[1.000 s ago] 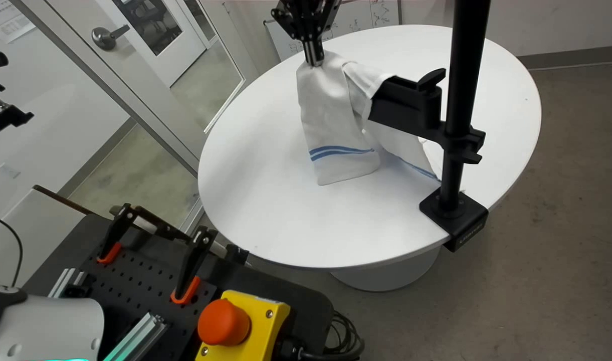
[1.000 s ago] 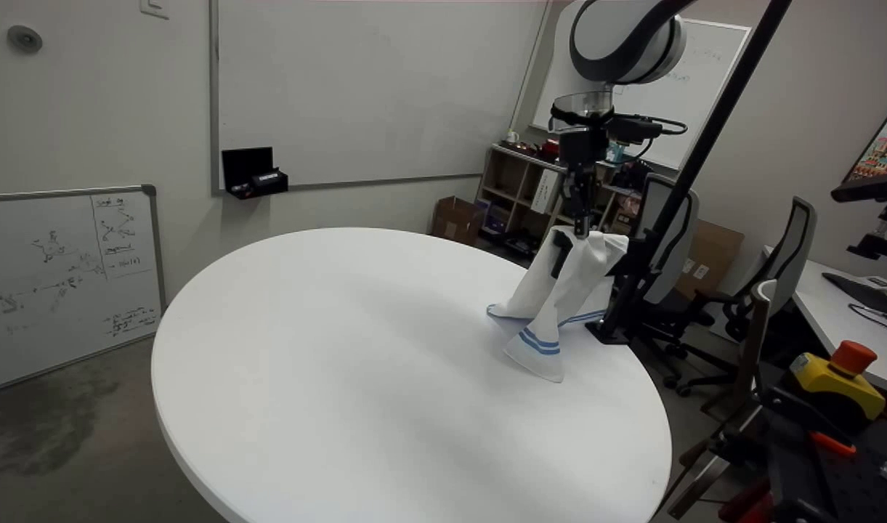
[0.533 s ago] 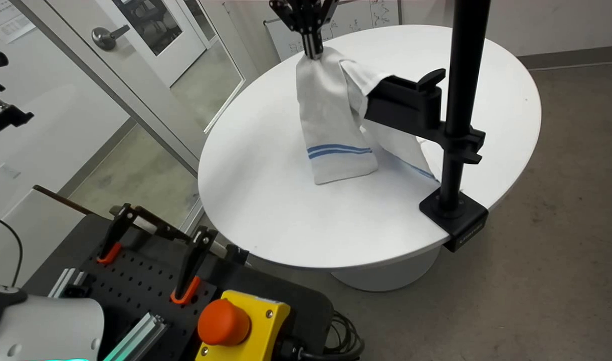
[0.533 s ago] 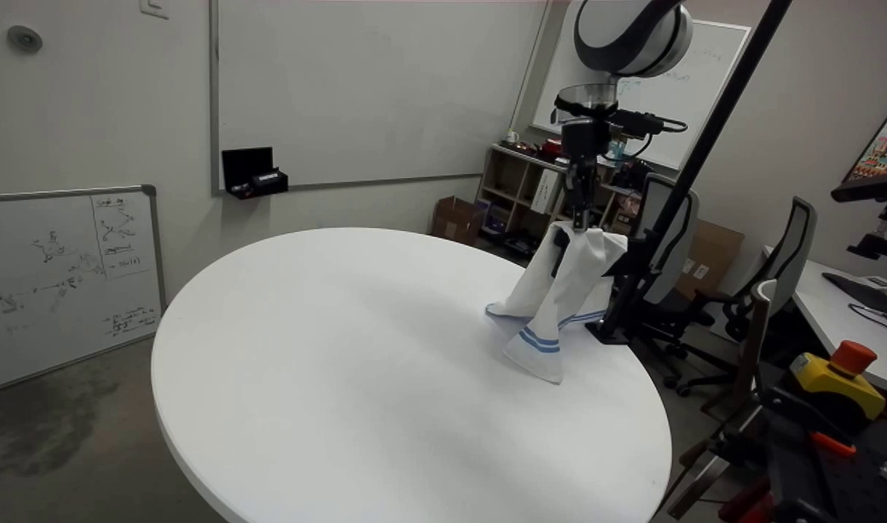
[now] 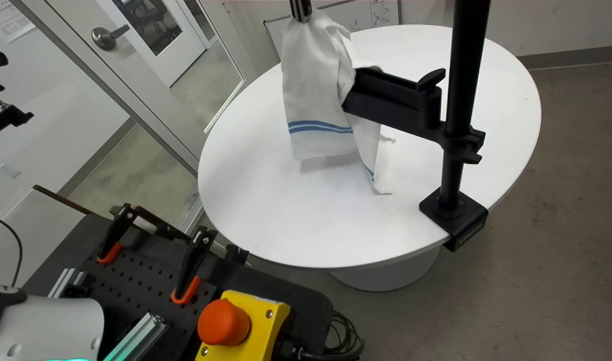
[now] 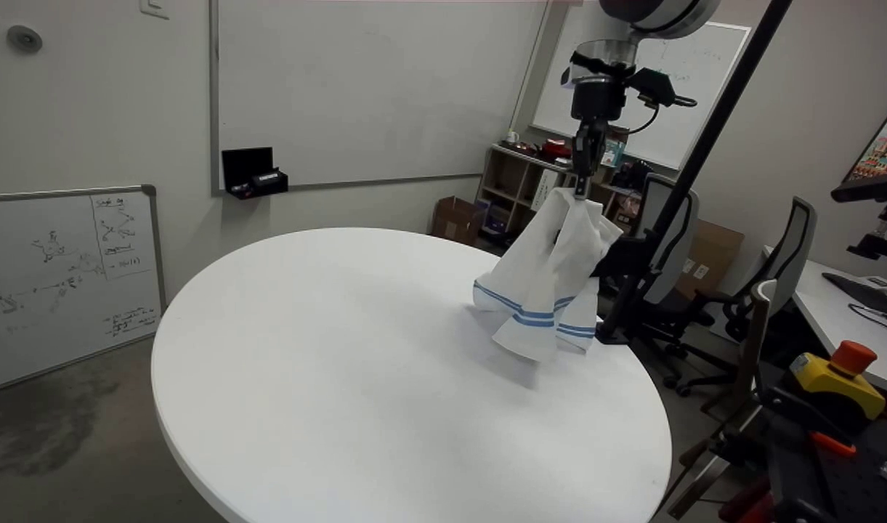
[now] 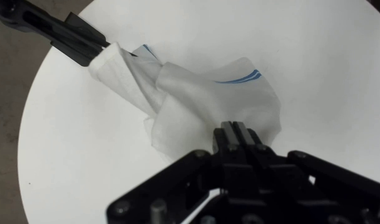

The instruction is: Pick up the towel and put it on the black object

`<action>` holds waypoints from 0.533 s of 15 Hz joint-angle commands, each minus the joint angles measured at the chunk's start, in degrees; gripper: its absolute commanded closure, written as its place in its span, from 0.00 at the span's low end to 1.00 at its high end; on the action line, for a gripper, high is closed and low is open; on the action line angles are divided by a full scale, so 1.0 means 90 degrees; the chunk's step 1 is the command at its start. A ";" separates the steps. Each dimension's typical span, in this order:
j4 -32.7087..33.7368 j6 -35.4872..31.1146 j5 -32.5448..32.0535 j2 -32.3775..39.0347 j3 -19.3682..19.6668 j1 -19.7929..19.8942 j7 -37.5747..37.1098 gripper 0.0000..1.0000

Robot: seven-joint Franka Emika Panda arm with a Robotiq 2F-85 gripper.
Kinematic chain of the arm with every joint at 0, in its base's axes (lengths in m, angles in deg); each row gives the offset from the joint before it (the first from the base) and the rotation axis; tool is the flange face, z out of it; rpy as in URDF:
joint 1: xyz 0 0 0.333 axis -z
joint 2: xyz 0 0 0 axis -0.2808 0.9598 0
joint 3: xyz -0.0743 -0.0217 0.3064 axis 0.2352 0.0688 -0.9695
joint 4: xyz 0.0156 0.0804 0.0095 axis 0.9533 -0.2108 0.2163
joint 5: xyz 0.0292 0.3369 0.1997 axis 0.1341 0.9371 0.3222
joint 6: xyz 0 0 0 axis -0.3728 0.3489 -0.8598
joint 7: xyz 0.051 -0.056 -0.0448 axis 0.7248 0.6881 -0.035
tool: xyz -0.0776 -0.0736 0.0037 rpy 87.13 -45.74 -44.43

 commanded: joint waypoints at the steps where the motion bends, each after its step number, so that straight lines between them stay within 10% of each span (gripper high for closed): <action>1: -0.0457 -0.0177 0.0219 -0.0593 -0.0056 -0.0048 0.0392 0.99; 8: -0.0936 -0.0493 0.0196 -0.1243 -0.0183 -0.0368 0.0593 0.99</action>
